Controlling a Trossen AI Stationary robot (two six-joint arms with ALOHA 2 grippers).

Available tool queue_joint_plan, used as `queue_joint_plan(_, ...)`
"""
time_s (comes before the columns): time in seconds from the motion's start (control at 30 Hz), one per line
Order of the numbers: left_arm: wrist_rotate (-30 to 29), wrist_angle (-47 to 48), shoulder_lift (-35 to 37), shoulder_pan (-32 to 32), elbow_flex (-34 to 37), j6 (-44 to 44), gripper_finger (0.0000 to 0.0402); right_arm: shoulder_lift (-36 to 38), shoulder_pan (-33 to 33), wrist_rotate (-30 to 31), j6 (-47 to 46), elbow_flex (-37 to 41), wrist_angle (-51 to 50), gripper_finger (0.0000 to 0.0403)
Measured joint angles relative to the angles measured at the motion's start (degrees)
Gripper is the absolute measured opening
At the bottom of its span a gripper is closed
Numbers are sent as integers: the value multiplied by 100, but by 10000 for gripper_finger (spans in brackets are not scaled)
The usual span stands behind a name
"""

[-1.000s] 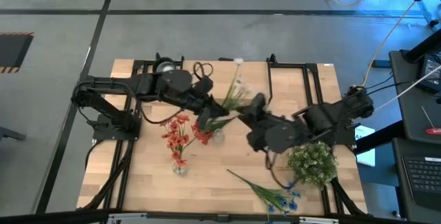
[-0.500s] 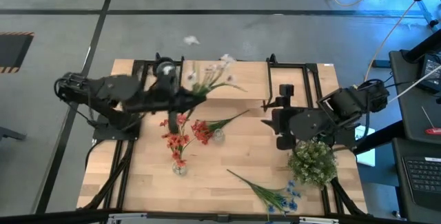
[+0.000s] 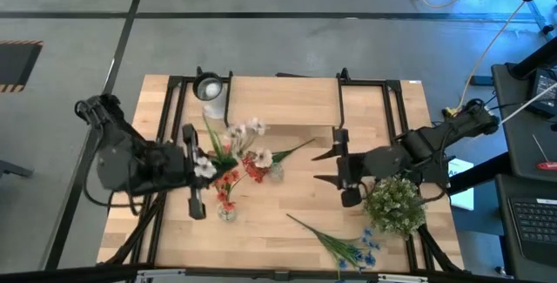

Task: Pick and place flowers into a vace then onto a shelf
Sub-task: Put the white flowers into the left transparent vase

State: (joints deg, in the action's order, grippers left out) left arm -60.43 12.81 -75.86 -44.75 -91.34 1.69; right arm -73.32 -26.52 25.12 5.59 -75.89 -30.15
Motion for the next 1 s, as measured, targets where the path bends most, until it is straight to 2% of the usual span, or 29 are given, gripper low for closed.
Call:
queue_joint_plan(0.2,-1062,-227,197,-411,550,283,4,648,106,-236,-88,1062,1474,201)
queue_joint_plan(0.37,-1130,-315,633,-830,853,301,4,811,113,-253,-171,1496,2030,201)
queue_joint_plan(0.67,244,-1221,1600,-870,2240,-87,4,660,113,-250,-826,1559,2334,201)
queue_joint_plan(0.83,1550,-2898,2233,-981,3532,-759,4,532,121,-238,-1020,1557,2634,201)
queue_joint_plan(1.0,2277,-4413,2512,-1033,4802,-1504,4,359,122,-231,-1418,1557,2670,201)
